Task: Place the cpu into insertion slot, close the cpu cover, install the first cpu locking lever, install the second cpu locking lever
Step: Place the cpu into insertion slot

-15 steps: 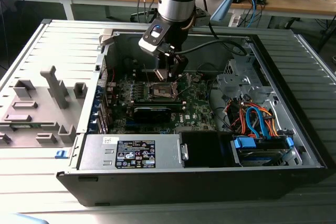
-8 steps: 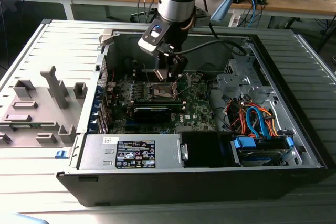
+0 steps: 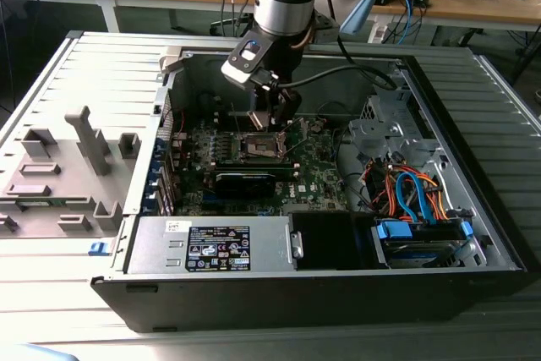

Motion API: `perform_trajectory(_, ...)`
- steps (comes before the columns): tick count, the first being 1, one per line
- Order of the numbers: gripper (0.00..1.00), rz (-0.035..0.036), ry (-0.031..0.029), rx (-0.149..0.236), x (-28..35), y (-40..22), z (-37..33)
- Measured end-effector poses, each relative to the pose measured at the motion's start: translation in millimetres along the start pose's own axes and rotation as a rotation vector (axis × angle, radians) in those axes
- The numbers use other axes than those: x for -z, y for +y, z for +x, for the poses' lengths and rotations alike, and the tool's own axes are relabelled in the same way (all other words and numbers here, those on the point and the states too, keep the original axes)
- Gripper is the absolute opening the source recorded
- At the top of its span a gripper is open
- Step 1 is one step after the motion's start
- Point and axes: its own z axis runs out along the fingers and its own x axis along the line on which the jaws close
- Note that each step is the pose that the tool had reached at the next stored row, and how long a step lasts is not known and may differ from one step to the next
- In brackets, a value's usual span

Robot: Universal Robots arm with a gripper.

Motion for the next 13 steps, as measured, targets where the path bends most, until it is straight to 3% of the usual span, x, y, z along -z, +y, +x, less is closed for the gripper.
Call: perform_trajectory(13,0.55,-0.0004,0.0007,-0.023,-0.9,0.1,0.0)
